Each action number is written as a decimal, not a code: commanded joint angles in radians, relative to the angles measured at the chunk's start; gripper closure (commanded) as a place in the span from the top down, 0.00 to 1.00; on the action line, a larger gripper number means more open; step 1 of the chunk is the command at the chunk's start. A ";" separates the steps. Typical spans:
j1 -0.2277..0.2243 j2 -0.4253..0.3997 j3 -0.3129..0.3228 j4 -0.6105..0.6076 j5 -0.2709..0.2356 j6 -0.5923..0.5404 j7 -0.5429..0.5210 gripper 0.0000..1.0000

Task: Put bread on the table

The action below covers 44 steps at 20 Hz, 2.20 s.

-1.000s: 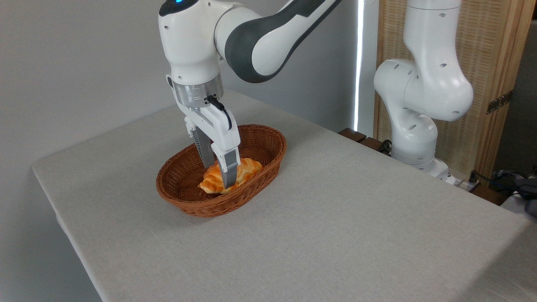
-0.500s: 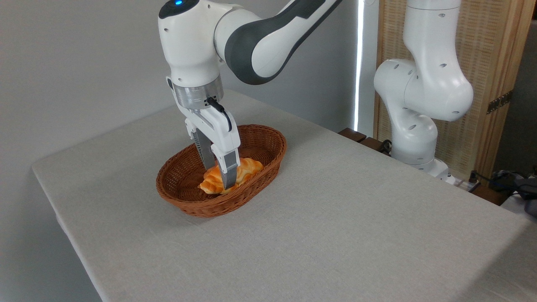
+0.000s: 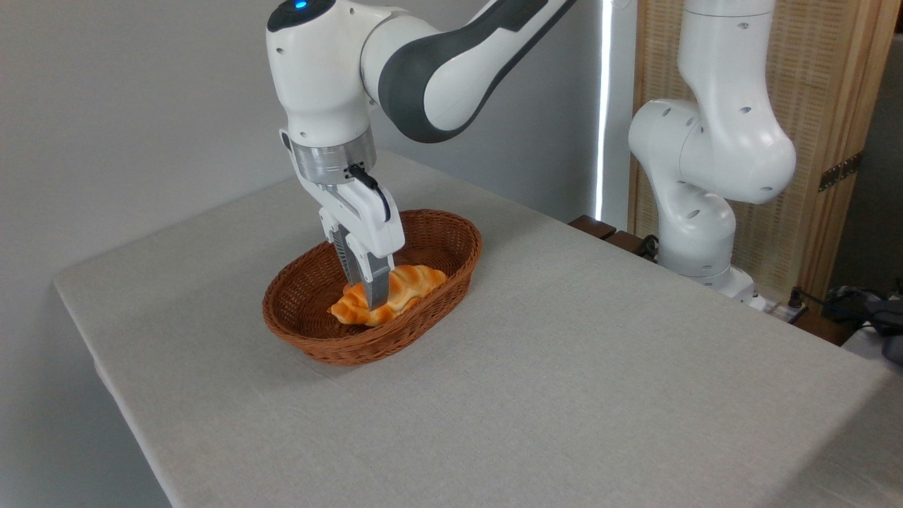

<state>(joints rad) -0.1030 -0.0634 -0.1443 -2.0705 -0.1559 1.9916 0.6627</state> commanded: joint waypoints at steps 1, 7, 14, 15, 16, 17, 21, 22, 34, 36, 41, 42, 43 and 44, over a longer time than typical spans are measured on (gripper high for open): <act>0.002 -0.006 0.003 -0.002 -0.004 0.010 0.011 0.34; 0.002 -0.010 0.005 0.000 -0.002 0.006 0.011 0.34; 0.002 -0.019 0.006 0.000 -0.002 0.003 0.009 0.30; 0.003 -0.019 0.006 0.000 -0.004 0.003 0.009 0.24; 0.003 -0.019 0.006 0.000 -0.004 0.003 0.009 0.23; 0.003 -0.019 0.006 0.000 -0.004 0.003 0.009 0.23; 0.003 -0.021 0.006 0.000 -0.004 0.001 0.008 0.23; 0.002 -0.021 0.006 0.001 -0.004 0.003 0.006 0.23; 0.003 -0.041 0.006 0.006 -0.008 -0.001 -0.011 0.23; 0.003 -0.041 0.008 0.013 -0.014 -0.001 -0.023 0.23; 0.005 -0.056 0.014 0.033 -0.016 -0.017 -0.063 0.23; 0.006 -0.056 0.020 0.046 -0.016 -0.039 -0.071 0.23; 0.006 -0.056 0.037 0.064 -0.016 -0.071 -0.071 0.23; 0.006 -0.058 0.061 0.085 -0.016 -0.109 -0.069 0.23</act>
<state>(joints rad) -0.0974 -0.1116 -0.1322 -2.0413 -0.1569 1.9736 0.6041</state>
